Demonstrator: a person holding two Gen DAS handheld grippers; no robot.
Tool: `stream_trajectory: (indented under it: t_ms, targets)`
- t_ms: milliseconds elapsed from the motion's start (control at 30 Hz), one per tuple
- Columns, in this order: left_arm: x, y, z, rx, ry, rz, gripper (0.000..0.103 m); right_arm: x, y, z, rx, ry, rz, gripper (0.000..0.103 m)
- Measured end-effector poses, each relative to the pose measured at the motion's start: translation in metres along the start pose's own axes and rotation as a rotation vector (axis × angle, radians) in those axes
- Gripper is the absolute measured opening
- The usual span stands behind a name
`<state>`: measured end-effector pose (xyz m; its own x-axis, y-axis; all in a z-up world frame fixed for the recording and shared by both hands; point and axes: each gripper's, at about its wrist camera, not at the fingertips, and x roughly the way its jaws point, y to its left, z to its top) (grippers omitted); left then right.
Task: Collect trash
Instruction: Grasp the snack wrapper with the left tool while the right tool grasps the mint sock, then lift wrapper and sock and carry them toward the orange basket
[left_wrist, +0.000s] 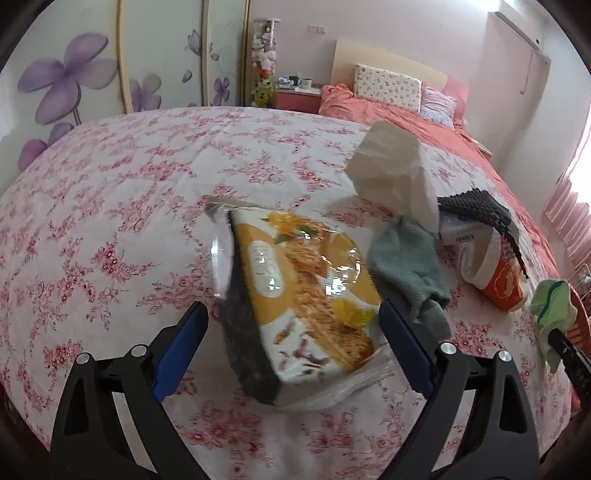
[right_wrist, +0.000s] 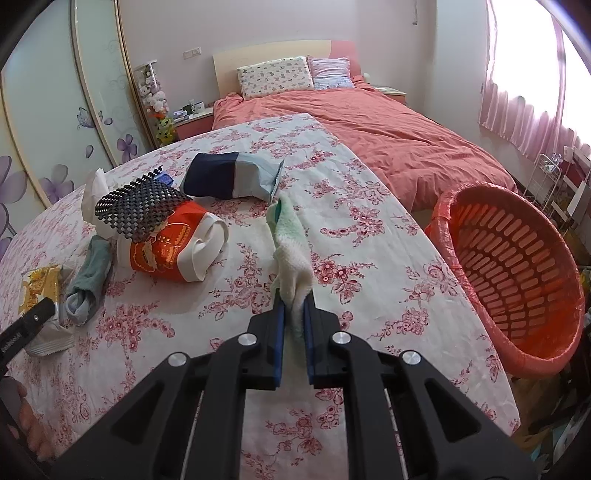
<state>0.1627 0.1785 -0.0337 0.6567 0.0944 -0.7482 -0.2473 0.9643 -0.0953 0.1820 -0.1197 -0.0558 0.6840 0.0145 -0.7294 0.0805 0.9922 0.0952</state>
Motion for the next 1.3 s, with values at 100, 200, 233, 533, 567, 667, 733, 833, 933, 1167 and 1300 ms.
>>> stream_trajectory:
  t_ms: [100,200,233,533,567,667,733,833,933,1167,1300]
  targets:
    - [0.006,-0.002,0.002,0.009,0.024,0.027,0.096,0.001,0.002,0.000,-0.006,0.005,0.002,0.010]
    - [0.008,-0.007,0.003,-0.002,0.048,0.012,0.096,0.002,0.004,-0.002,-0.012,0.010,-0.001,0.010]
    - [0.007,-0.009,0.004,-0.003,0.045,0.012,0.096,0.002,0.004,-0.002,-0.014,0.011,-0.002,0.010]
    - [0.018,-0.014,0.003,-0.005,0.075,0.073,0.096,0.002,0.004,-0.002,-0.014,0.013,0.000,0.010]
    - [0.018,-0.012,0.003,-0.013,0.076,0.071,0.096,0.002,0.004,-0.002,-0.014,0.013,0.001,0.010]
    - [0.017,-0.005,0.001,-0.025,0.064,0.041,0.086,0.002,0.004,-0.002,-0.014,0.012,0.001,0.010]
    - [0.015,-0.003,0.001,-0.022,0.051,0.016,0.074,0.002,0.003,-0.003,-0.012,0.010,0.005,0.010]
    - [0.010,0.003,0.003,-0.036,0.029,-0.030,0.066,0.000,0.002,-0.004,-0.010,0.007,0.008,0.010]
    - [0.004,0.002,0.003,-0.033,0.009,-0.053,0.062,-0.004,-0.001,-0.005,-0.006,-0.002,0.011,0.010]
    - [-0.007,-0.008,0.004,0.001,-0.023,-0.089,0.049,-0.017,-0.010,-0.003,0.008,-0.032,0.015,0.010]
    - [-0.014,-0.014,0.005,0.020,-0.044,-0.111,0.046,-0.023,-0.015,-0.003,0.016,-0.043,0.014,0.010]
